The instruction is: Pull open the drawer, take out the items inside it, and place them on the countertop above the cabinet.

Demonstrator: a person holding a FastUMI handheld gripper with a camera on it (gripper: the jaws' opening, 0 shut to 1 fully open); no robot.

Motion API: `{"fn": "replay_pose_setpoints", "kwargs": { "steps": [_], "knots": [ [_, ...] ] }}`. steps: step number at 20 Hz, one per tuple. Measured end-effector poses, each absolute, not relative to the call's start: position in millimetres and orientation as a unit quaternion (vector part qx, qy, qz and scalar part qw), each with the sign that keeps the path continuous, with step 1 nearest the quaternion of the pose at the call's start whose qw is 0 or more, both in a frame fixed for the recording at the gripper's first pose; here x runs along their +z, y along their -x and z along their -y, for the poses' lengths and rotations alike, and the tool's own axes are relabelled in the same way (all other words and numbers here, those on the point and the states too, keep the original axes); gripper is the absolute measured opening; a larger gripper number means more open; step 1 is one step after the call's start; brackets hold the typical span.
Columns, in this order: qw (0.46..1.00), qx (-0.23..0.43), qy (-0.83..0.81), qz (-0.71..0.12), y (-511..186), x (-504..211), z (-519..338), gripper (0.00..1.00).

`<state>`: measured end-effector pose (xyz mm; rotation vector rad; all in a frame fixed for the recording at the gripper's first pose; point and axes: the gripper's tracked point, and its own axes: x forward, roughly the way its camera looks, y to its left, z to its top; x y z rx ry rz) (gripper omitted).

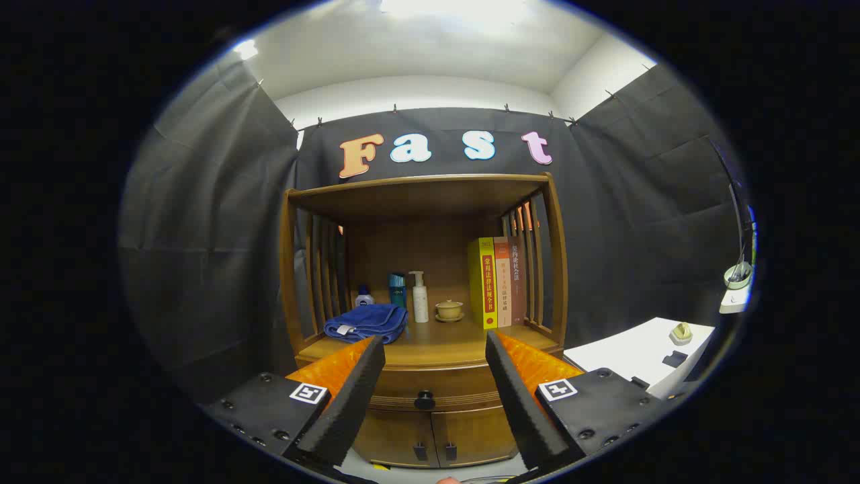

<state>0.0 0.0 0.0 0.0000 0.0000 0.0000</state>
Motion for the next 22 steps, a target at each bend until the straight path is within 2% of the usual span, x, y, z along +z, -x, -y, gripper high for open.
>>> {"fn": "replay_pose_setpoints", "kwargs": {
  "steps": [22],
  "knots": [
    [1.000,0.000,0.003,-0.005,-1.5,-4.0,-6.5,0.98]
  ]
}}
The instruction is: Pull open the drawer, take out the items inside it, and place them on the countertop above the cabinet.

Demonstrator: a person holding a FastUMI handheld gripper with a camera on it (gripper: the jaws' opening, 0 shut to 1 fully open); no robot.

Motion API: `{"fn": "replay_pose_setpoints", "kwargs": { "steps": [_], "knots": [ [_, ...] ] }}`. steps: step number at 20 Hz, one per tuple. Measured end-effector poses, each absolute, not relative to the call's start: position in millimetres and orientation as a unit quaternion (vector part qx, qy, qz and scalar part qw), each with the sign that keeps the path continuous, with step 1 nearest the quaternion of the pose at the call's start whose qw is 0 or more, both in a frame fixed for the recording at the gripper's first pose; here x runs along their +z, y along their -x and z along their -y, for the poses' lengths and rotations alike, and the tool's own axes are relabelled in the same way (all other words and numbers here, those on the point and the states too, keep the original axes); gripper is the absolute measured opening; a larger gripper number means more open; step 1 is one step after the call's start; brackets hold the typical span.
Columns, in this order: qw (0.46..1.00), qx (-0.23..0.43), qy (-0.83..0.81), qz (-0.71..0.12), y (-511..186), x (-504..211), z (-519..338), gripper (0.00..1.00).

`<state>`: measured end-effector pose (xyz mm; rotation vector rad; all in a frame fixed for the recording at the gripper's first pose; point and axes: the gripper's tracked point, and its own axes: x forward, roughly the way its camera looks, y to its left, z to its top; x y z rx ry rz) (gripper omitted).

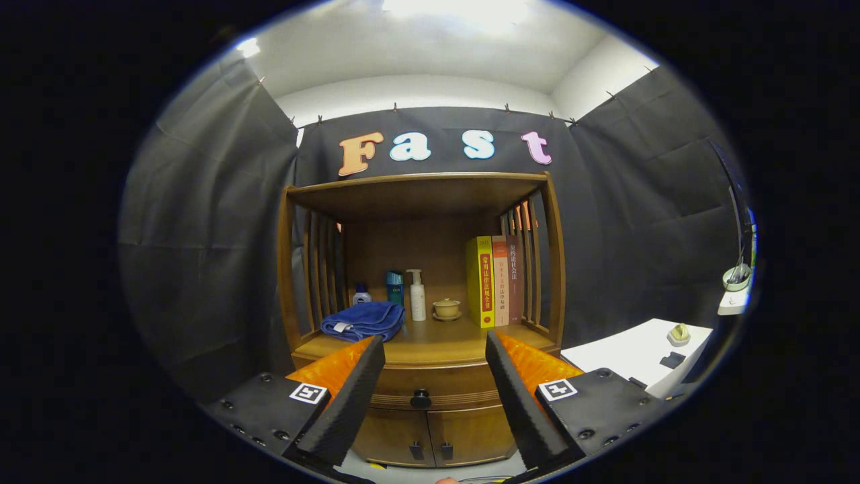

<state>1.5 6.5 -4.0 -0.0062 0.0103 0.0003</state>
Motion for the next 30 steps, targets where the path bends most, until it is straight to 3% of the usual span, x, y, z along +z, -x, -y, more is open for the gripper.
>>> {"fn": "replay_pose_setpoints", "kwargs": {
  "steps": [11,30],
  "knots": [
    [0.999,0.029,0.010,0.016,-28.2,-16.2,-29.4,0.98],
    [0.996,0.031,0.044,-0.076,-145.2,-230.3,-30.3,0.99]
  ]
}}
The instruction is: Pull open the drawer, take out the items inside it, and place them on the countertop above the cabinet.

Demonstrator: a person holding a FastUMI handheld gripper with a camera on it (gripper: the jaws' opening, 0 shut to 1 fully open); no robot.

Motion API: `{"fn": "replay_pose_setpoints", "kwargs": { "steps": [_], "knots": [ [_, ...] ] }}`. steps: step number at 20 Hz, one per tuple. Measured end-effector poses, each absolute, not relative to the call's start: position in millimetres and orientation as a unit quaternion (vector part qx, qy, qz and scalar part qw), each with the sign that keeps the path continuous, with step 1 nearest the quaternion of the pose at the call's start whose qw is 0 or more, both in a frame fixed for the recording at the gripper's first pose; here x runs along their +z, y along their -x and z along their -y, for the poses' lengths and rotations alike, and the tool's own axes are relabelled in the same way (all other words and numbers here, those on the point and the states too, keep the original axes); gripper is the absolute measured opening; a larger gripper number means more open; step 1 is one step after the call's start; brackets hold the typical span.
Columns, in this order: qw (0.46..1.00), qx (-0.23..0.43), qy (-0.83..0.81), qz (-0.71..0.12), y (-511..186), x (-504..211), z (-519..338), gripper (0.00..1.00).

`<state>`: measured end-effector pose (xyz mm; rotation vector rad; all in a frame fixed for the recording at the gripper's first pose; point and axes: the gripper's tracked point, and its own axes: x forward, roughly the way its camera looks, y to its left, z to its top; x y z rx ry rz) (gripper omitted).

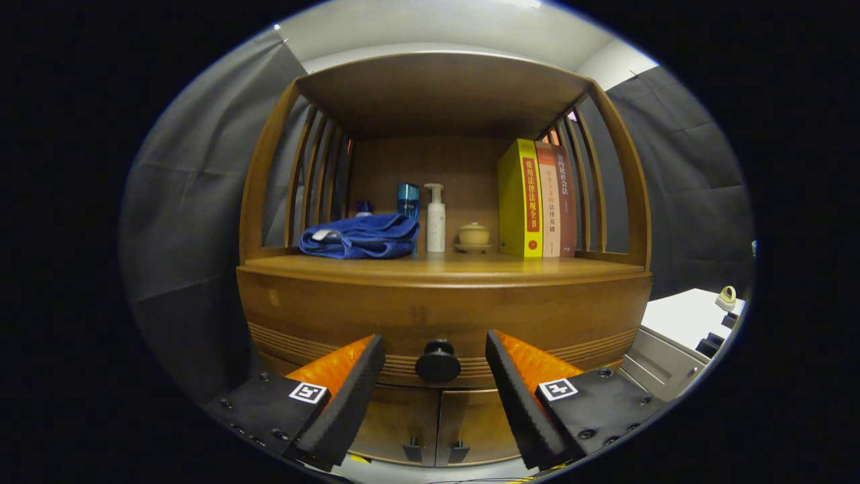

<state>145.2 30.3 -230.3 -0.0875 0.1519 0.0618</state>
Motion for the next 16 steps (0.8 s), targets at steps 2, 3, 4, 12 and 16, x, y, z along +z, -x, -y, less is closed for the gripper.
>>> {"fn": "replay_pose_setpoints", "kwargs": {
  "steps": [2,3,4,12,16],
  "knots": [
    [0.996,0.032,0.045,-0.076,-151.5,-239.4,-33.0,0.99],
    [0.995,0.032,0.042,-0.079,-152.0,-243.9,-33.7,0.99],
    [0.995,0.032,0.037,-0.084,-153.8,-247.9,-34.5,0.99],
    [0.996,0.014,0.024,-0.087,-182.7,-260.3,-23.0,0.72],
    [0.995,0.019,0.000,-0.094,-183.8,-262.3,-27.4,0.51]
  ]
}}
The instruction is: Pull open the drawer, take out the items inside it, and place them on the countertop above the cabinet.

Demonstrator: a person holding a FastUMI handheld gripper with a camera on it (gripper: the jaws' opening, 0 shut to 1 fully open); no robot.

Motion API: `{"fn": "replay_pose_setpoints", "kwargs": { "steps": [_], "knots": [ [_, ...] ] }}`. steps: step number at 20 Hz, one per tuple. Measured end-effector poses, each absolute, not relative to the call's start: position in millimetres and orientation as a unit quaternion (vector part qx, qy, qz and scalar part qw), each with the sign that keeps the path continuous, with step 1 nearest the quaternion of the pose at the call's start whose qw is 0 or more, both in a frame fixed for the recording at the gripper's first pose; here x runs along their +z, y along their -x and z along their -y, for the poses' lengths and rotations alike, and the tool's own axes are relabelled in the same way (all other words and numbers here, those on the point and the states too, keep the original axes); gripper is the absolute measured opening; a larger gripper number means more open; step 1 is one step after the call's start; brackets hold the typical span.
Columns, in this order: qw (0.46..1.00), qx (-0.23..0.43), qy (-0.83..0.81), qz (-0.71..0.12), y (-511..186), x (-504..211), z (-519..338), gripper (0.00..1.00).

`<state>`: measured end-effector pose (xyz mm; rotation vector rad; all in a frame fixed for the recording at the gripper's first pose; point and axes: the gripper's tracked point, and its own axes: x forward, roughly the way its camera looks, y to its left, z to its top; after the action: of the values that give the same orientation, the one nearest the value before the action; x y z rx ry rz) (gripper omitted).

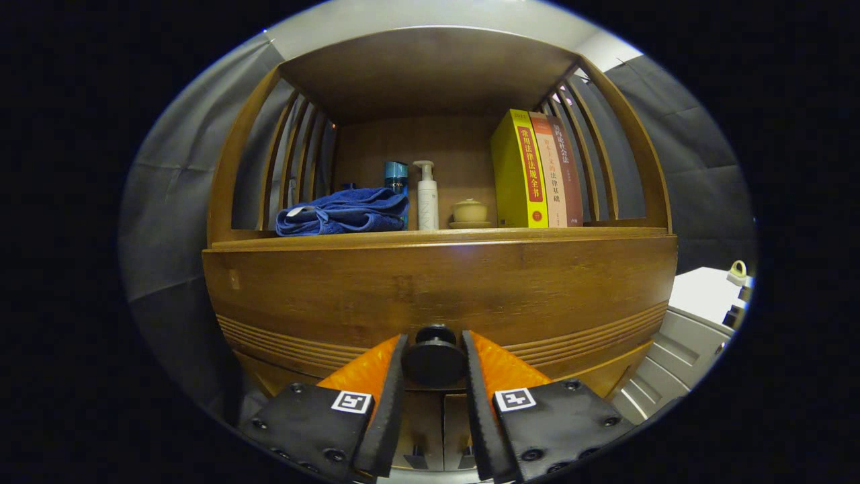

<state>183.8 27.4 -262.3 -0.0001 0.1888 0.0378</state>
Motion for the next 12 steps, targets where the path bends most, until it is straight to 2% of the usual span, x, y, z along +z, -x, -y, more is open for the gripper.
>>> {"fn": "replay_pose_setpoints", "kwargs": {
  "steps": [4,6,7,8,10,12],
  "knots": [
    [0.992,0.027,-0.007,-0.123,-176.8,-268.9,-26.2,0.47],
    [0.991,0.030,-0.024,-0.131,-165.5,-273.4,-28.2,0.41],
    [0.986,0.021,-0.021,-0.162,-153.7,-290.1,-22.5,0.40],
    [0.978,0.006,-0.028,-0.208,-136.8,-312.7,-15.5,0.30],
    [0.976,-0.011,-0.062,-0.210,-92.5,-349.8,-7.5,0.09],
    [0.987,-0.031,-0.008,-0.155,-84.6,-337.2,12.1,0.09]
  ]
}}
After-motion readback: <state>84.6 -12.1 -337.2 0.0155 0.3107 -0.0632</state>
